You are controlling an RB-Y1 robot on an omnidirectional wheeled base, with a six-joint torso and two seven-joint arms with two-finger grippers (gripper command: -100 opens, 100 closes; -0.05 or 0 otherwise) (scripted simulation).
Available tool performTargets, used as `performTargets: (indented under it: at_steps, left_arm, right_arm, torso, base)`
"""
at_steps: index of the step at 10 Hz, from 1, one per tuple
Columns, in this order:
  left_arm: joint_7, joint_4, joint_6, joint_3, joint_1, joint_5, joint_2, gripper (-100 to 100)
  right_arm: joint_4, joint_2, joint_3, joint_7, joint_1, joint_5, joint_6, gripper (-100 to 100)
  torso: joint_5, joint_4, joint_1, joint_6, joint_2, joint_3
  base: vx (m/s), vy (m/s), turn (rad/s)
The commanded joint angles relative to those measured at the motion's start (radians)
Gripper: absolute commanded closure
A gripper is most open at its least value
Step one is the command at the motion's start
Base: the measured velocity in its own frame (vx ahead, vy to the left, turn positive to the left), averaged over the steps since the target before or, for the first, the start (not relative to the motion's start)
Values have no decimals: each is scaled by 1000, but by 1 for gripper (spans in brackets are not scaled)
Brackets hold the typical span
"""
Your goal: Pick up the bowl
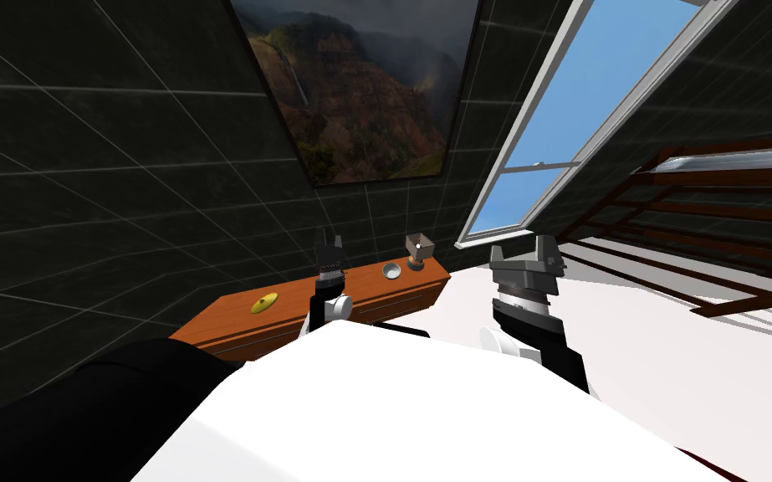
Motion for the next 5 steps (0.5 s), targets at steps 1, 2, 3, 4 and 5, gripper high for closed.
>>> performTargets:
  at_steps: [1,2,3,4,5]
  left_arm:
    - [4,10,16,2,-9,2,37,-100]
    - [9,20,32,3,-18,5,62,-100]
    - [15,33,53,6,-29,8,87,-100]
    - [22,49,78,8,-42,12,110,-100]
    - [30,67,107,11,-58,17,129,-100]
  right_arm:
    - [0,0,0,0,0,0,0,0]
    - [0,0,0,0,0,0,0,0]
    - [0,0,0,0,0,0,0,0]
    - [0,0,0,0,0,0,0,0]
    - [0,0,0,0,0,0,0,0]
  torso:
    - [0,0,0,0,0,0]
    - [0,0,-2,0,2,1]
    - [-1,1,-3,0,5,3]
    - [-1,1,-4,0,5,3]
    - [-1,1,-4,0,5,3]
  base:
    - [-41,-33,-20]
    - [-87,-58,-25]
    - [-85,-62,-32]
    - [-82,-72,-64]
    - [-90,-97,-61]
